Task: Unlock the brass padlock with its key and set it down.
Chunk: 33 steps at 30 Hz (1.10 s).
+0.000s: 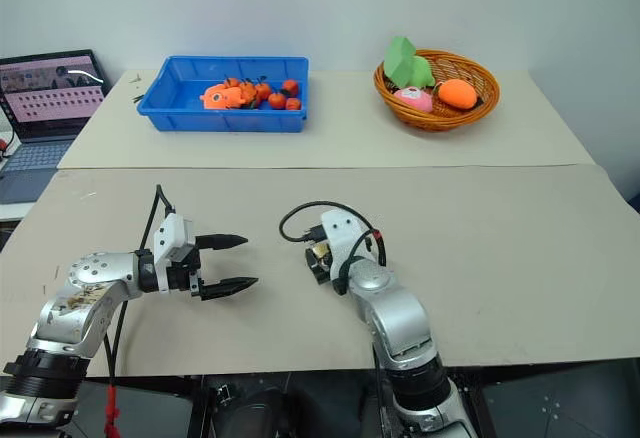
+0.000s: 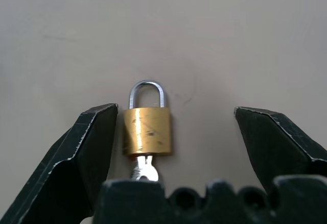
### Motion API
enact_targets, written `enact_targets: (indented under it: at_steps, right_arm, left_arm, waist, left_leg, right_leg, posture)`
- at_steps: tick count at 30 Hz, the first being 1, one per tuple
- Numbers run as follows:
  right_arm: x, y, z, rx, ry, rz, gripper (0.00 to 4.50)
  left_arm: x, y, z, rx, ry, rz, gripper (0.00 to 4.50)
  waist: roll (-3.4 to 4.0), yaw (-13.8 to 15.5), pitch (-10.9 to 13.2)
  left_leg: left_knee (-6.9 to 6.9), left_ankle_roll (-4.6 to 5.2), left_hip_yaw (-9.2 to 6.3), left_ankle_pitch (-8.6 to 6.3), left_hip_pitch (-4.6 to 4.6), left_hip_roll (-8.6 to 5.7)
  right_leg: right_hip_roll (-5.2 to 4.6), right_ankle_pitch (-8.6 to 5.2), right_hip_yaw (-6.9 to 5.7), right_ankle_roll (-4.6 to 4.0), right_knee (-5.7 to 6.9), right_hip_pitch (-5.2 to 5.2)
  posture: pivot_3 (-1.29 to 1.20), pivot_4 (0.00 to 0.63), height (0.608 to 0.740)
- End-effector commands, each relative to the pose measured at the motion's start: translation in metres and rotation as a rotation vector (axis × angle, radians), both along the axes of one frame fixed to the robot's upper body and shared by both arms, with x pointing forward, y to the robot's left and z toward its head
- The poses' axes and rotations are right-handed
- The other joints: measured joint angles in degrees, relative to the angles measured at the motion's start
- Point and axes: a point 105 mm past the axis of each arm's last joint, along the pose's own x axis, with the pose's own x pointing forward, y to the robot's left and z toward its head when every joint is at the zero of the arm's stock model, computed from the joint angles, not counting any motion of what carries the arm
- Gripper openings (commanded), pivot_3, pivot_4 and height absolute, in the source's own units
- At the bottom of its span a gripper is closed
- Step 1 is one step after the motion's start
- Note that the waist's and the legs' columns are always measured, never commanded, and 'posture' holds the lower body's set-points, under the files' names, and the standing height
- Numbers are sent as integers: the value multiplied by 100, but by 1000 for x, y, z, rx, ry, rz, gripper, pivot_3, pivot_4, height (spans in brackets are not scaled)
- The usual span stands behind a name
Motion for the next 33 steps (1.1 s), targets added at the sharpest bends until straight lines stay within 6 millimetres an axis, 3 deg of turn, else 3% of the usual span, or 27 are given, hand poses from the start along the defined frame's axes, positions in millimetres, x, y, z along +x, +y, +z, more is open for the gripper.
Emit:
enact_targets:
  at_steps: [1,11,14,22,30,33]
  right_arm:
    - [-1,5,3,9,-11,14,4360]
    - [-7,13,-6,15,28,35,4360]
    - [-10,14,-10,25,46,40,3693]
    - [-12,18,-12,69,60,39,964]
    - [-8,15,-5,73,22,38,916]
    - [-2,14,16,50,-106,112,916]
  left_arm:
    - [3,-2,8,-4,-30,-7,4500]
    - [9,2,11,-2,-37,25,4500]
    - [9,2,12,-2,-39,26,4500]
    - [11,3,14,-4,-41,34,4500]
    - [18,3,16,-14,-58,58,4500]
    - [21,0,18,-28,-65,63,4500]
  waist:
    - [0,0,0]
    - [0,-4,0]
    - [0,-8,0]
    - [-1,-17,-1]
    - [-1,-17,-1]
    - [-1,-12,-1]
  left_leg:
    - [0,0,0,0,0,0]
    - [0,0,0,0,2,0]
    - [0,0,0,0,3,1]
    - [0,0,1,0,8,4]
    - [-1,-1,1,0,8,5]
    - [-1,-1,1,1,8,3]
  right_leg:
    - [0,0,0,0,1,0]
    - [0,0,0,0,1,1]
    - [0,0,1,0,1,3]
    - [3,-1,3,-1,0,4]
    - [6,-1,3,-2,1,4]
    - [4,-1,3,-2,0,4]
  posture:
    - [0,150,692]
    - [0,150,692]
    - [0,150,692]
    - [0,150,692]
    - [0,150,692]
    - [0,150,692]
